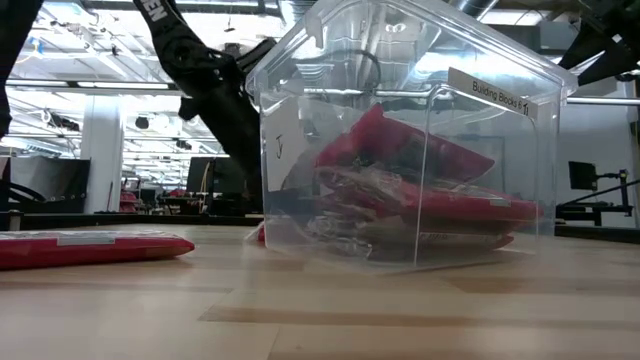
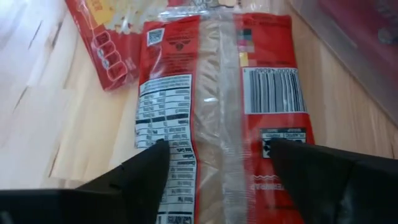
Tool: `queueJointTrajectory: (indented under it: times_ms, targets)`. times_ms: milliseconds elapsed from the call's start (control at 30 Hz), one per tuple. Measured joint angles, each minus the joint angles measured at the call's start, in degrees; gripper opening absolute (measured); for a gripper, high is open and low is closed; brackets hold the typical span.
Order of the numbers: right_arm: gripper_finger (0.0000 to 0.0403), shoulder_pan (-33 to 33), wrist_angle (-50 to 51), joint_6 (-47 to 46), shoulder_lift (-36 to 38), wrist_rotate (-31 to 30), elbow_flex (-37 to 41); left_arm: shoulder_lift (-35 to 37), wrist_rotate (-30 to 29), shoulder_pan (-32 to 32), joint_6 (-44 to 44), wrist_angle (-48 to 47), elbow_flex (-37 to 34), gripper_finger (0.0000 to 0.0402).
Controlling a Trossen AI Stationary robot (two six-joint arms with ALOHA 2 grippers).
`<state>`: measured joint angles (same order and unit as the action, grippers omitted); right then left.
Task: Sort popcorn bags into baskets
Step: Put the red popcorn pack into the transparent container
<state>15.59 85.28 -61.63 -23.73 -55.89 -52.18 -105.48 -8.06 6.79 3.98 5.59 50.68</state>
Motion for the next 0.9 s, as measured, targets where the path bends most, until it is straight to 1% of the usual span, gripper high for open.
queueJointTrajectory:
  times_ms: [67, 133, 333, 367, 400, 567, 700, 833, 900]
  targets:
    - [0.0295, 0.01, 0.0, 0.02, 0.0, 0.08, 0.0, -0.33, 0.06, -0.01, -0.19, -1.56, 0.2, 0.0234]
    - [0.0295, 0.02, 0.01, 0.03, 0.0, 0.08, 0.0, -1.11, 0.1, -0.02, -0.54, -2.04, 0.17, 0.0192]
    - [0.0295, 0.02, 0.02, 0.15, 0.0, 0.08, 0.0, -1.12, -0.41, 0.17, -1.95, -4.92, 0.17, 0.0035]
    - [0.0295, 0.02, 0.02, 0.14, 0.0, 0.08, 0.0, -1.12, -0.35, 0.31, -2.82, -5.05, 0.15, 0.0019]
    - [0.0295, 0.02, 0.0, 0.15, 0.0, 0.1, 0.0, -1.08, -0.25, 0.51, -4.1, -5.1, 0.15, 0.0012]
    - [0.0295, 0.02, 0.02, 0.17, 0.0, 0.1, 0.0, -0.25, -0.15, 1.18, -9.56, -5.75, -0.06, 0.0002]
    - [0.0295, 0.02, 0.02, 0.6, 0.0, 0.08, 0.0, 2.37, -0.87, 1.53, -10.74, -8.9, -0.02, 0.0]
    - [0.0295, 0.02, 0.04, 0.61, 0.0, 0.05, 0.0, 5.59, -6.0, 1.6, -10.37, -16.06, 1.58, 0.0]
    - [0.0295, 0.02, 0.03, 0.63, 0.0, 0.01, 0.0, 7.21, -7.51, 1.85, -9.73, -19.65, 2.09, 0.0]
